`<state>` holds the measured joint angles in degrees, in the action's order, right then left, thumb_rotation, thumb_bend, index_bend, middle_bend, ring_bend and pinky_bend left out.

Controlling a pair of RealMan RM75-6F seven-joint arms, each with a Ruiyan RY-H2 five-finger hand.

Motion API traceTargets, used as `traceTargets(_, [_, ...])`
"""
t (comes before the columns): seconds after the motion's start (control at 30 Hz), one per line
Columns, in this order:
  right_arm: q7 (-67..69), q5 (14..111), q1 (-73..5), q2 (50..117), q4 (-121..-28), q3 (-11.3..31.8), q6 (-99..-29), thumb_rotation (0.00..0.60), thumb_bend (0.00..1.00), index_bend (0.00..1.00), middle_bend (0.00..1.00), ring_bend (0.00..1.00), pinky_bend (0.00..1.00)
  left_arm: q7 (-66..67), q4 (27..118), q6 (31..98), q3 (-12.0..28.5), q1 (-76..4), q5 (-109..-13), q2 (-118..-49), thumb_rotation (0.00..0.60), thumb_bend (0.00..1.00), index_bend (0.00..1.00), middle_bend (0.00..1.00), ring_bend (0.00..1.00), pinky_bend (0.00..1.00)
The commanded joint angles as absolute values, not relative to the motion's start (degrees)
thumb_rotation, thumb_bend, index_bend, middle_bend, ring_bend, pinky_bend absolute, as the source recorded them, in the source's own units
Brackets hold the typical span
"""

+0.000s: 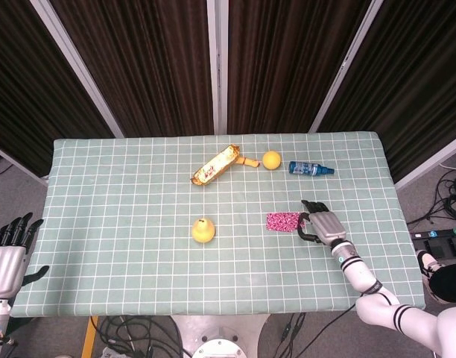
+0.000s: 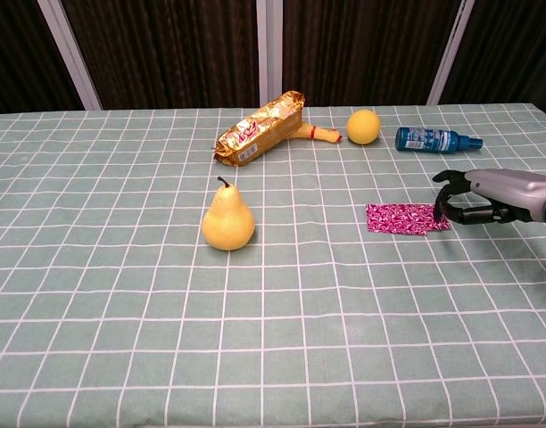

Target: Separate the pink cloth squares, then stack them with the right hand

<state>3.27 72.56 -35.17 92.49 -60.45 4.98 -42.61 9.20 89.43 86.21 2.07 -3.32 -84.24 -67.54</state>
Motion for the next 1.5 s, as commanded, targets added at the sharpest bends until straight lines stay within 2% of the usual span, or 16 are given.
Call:
traceTargets(0.03, [3.5,72.9,-35.5,93.0,-60.0,5.0,-42.4,0.130,0.50,0.36,0.00,0.00,0.00,9.2,89.5,86.2,2.1,-3.3,-84.2,-67.5,0.600,0.00,0.18,0.16,0.11,0.16])
traceTargets(0.7, [3.0,74.8,-38.8,98.1,-59.8,6.0,-41.9,0.135,0.50,0.35,0.01,0.00,0.00,8.1,88.5,86.7,1.9,-2.8,-84.3,-68.0,0.600,0.00,0.18,0.16,0.11,0.16])
traceTargets(1.1, [1.7,76.0,-39.2,96.3,-63.1,5.8,-43.7,0.135,0.49,0.35,0.01,0.00,0.00,7.3,87.7,86.9,1.9,-2.4,-84.1,-68.3,0.600,0.00,0.18,0.16,0.11,0.16])
traceTargets(1.27, [1.3,73.3,-39.3,95.1,-60.9,7.0,-42.5,0.132,0.49,0.35,0.01,0.00,0.00,7.2,87.5,86.9,1.7,-2.4,-84.5,-68.4,0.600,0.00,0.18,0.16,0.11,0.16])
traceTargets(1.5, [1.3,71.8,-40.5,97.3,-55.1,7.5,-39.9,0.132,0.50,0.35,0.01,0.00,0.00,7.7,88.3,87.2,1.8,-2.2,-84.6,-68.1,0.600,0.00,0.18,0.16,0.11,0.16])
